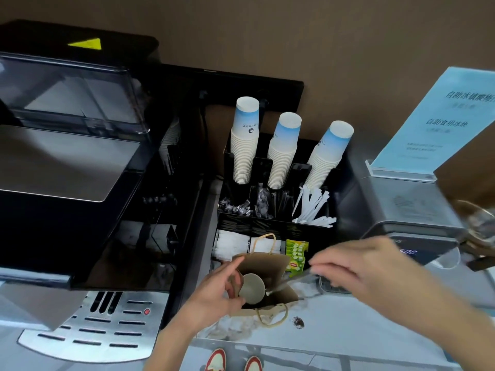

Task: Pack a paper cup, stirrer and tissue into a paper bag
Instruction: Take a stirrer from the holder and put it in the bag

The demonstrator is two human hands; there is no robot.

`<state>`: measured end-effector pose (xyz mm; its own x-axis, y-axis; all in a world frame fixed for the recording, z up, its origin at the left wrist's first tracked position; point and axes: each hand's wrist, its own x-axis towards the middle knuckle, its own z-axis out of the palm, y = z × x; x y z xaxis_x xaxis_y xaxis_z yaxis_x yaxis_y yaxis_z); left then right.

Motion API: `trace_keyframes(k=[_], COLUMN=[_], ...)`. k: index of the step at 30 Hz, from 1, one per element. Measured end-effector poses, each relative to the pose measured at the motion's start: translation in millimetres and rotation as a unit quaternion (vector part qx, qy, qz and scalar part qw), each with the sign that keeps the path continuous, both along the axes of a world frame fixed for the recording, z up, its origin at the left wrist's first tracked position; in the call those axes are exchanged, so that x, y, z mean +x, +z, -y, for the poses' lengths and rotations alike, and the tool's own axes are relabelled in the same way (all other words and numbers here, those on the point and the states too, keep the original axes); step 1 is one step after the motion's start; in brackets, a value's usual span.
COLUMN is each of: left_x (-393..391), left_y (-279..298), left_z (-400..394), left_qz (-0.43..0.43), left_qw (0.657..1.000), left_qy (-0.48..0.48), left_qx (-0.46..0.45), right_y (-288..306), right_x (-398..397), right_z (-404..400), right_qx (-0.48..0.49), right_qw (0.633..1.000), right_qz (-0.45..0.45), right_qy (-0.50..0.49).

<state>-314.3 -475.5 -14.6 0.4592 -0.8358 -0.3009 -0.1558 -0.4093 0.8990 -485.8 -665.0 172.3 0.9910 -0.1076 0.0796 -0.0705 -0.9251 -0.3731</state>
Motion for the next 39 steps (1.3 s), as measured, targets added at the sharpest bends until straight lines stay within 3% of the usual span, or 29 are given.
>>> trace_keyframes(k=[3, 6, 10, 16, 21, 32, 39], left_x=[0.5, 0.7, 0.6, 1.8, 5.6, 1.7, 1.7], left_y=[-3.0, -5.0, -3.2, 4.3, 5.4, 3.8, 3.2], left_z=[-1.2, -1.0, 1.1, 0.4, -3.2, -1.0, -2.5], left_qz=[0.005, 0.006, 0.011, 0.024, 0.015, 0.013, 0.017], left_qw=[1.000, 1.000, 1.000, 1.000, 1.000, 1.000, 1.000], left_qy=[-0.003, -0.001, -0.005, -0.011, -0.008, -0.001, -0.002], left_qx=[0.000, 0.003, 0.007, 0.012, 0.012, 0.018, 0.018], right_y=[-34.6, -68.7, -101.8, -132.4, -155.3, -187.5, -188.7], right_x=[17.9, 42.4, 69.7, 96.2, 106.9, 124.8, 127.6], right_z=[-6.4, -14.3, -23.0, -27.0, -25.6, -42.6, -38.1], right_qx=[0.008, -0.110, -0.148, -0.126, -0.139, -0.052, -0.004], right_qw=[0.993, 0.978, 0.953, 0.945, 0.949, 0.917, 0.902], right_qz=[-0.113, -0.153, -0.218, -0.226, -0.231, -0.396, -0.432], right_qy=[0.031, 0.092, 0.146, 0.202, 0.161, 0.023, 0.028])
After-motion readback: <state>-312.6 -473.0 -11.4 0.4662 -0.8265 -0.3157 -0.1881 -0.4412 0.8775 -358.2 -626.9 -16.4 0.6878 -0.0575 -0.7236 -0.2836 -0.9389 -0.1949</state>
